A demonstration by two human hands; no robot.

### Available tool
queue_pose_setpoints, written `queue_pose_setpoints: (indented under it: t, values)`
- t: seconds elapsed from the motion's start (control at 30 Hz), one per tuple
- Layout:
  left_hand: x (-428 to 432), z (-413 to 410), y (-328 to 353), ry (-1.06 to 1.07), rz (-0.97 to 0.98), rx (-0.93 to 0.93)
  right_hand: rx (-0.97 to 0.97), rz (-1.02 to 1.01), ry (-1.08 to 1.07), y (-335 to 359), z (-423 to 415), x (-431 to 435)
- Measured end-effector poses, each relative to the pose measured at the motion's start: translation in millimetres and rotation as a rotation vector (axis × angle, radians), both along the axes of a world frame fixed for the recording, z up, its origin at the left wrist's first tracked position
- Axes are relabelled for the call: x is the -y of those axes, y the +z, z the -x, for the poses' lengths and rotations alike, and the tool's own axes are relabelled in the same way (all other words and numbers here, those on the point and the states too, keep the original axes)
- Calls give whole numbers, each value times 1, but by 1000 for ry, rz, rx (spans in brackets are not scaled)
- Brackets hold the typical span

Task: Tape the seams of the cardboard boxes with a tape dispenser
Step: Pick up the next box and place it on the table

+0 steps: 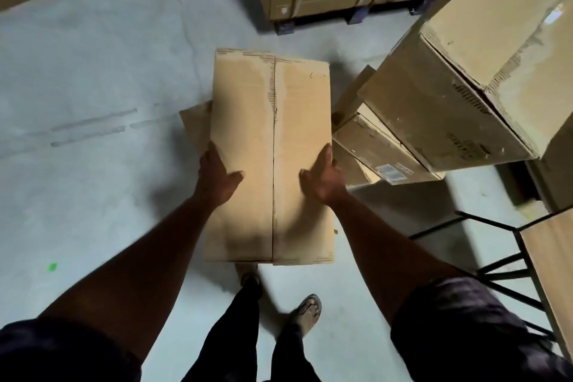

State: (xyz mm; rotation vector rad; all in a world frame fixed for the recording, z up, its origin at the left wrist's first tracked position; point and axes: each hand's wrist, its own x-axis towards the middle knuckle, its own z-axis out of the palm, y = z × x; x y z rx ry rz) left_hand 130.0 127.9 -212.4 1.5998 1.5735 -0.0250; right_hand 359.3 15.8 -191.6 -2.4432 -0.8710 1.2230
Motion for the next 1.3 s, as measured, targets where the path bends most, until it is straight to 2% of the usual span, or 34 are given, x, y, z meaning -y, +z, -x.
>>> queue_pose_setpoints:
  t: [0.37,0.57,0.77,0.97,1.3]
  values:
    - [9,0,-11,92,-48,57,-32,-87,-161,-16,5,8]
    - [40,5,-1,68,-31,30,-53,-101,-182,-8,13,48]
    - [111,13,26,96,34,28,-50,-77,-179,23,16,116]
    - [207,17,55,84,-10,62,-38,-69,-170,54,19,207]
    - [334,4,101,-82,-45,37,23,-124,-356,96,22,369]
